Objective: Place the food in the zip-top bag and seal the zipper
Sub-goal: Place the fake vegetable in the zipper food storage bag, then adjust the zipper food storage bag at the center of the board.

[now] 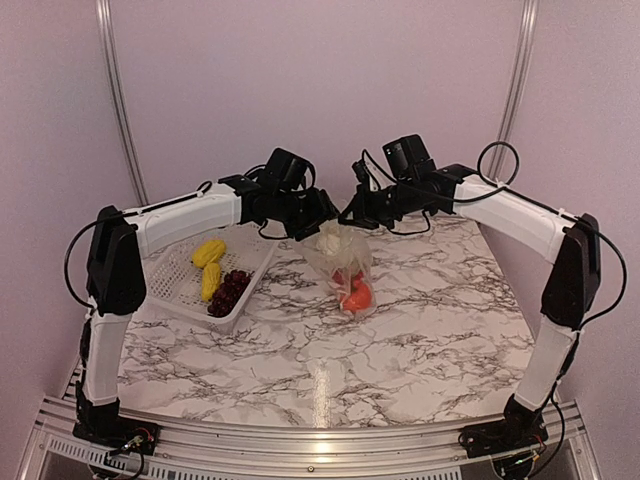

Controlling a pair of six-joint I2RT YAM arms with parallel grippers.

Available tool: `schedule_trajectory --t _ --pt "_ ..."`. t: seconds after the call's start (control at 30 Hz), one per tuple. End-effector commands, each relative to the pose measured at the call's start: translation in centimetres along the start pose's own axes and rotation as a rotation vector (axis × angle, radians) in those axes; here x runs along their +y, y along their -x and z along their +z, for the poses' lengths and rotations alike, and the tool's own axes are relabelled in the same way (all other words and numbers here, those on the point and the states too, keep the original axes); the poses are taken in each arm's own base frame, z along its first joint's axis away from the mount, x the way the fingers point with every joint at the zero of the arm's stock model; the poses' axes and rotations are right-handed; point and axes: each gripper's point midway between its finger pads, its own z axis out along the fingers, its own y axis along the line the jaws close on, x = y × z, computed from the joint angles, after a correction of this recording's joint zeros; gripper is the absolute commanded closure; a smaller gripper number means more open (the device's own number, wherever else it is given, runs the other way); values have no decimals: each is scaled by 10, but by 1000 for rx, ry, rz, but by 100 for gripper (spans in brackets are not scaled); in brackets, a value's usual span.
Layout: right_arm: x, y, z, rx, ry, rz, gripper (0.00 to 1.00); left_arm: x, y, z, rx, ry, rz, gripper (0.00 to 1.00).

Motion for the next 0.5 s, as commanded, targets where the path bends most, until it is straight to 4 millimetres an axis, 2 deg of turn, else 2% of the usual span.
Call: schedule_trajectory --t 0.0,0.23,0.33,0.47 --pt "3 11 -10 -45 7 -2 100 -45 23 -58 -64 -102 52 32" --pt "0 11 -9 -37 9 3 100 -63 28 -105 -86 -142 116 29" --pt "0 12 -10 -41 11 2 100 -44 23 -123 -74 -48 168 29" --pt "0 10 -9 -35 13 3 100 -2 0 -134 -10 93 238 30"
